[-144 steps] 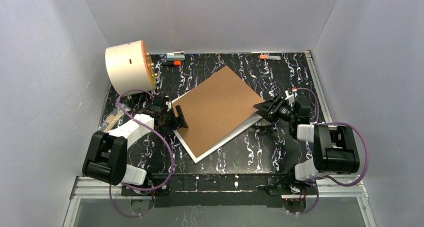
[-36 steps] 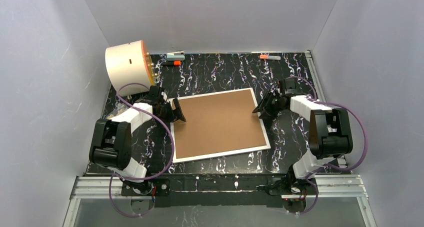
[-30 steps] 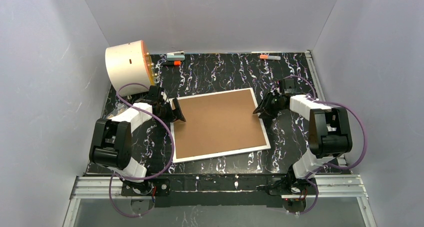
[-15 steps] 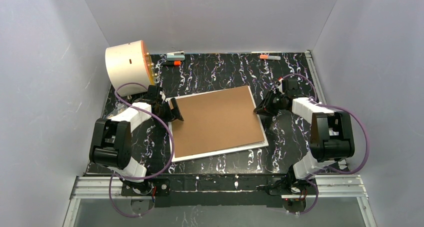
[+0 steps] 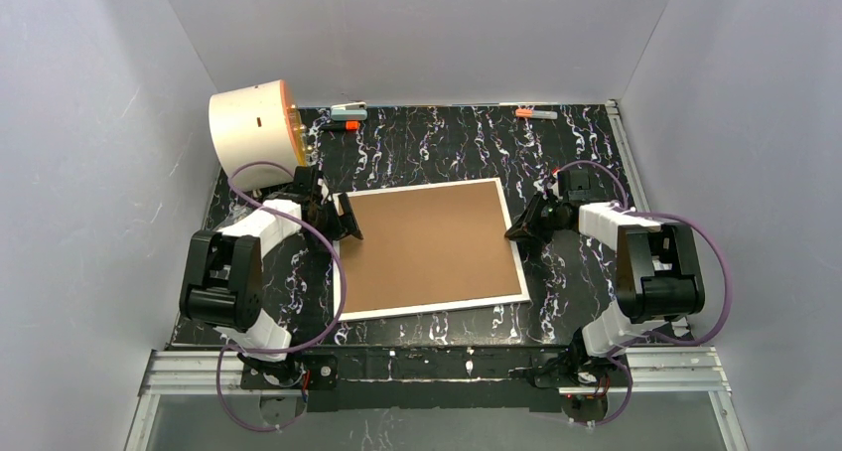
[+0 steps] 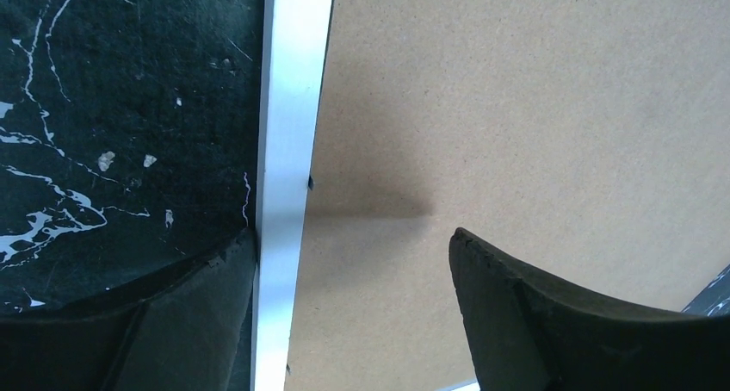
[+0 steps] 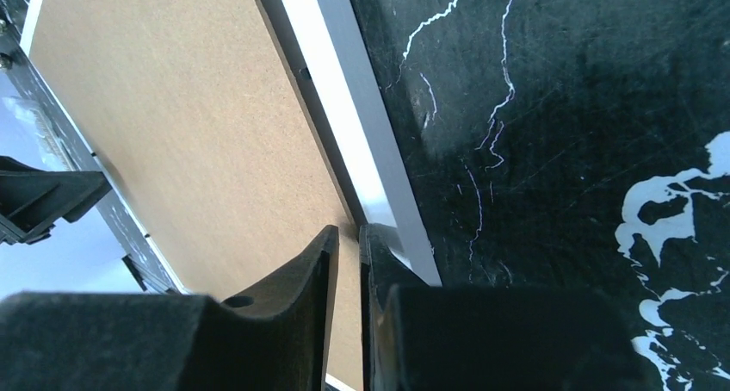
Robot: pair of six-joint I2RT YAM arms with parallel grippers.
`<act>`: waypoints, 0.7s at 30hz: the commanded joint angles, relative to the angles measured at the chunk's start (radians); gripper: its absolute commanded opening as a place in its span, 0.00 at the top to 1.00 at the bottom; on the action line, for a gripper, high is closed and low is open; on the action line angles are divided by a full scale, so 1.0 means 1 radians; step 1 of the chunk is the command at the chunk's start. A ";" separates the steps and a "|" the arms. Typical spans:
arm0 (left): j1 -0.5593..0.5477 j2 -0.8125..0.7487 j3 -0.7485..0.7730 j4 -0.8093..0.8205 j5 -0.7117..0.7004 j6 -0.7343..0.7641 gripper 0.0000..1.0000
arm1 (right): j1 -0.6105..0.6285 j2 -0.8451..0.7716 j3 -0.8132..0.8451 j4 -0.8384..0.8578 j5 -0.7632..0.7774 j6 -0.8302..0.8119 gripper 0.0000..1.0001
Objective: Put the photo into the frame
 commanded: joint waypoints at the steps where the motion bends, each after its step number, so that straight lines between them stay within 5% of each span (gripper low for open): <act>1: -0.019 0.065 0.009 0.018 0.110 0.002 0.22 | 0.066 -0.066 -0.022 -0.035 -0.126 0.031 0.91; 21: -0.020 0.107 0.029 0.013 0.099 -0.038 0.24 | 0.157 -0.206 -0.076 0.137 -0.244 0.039 0.94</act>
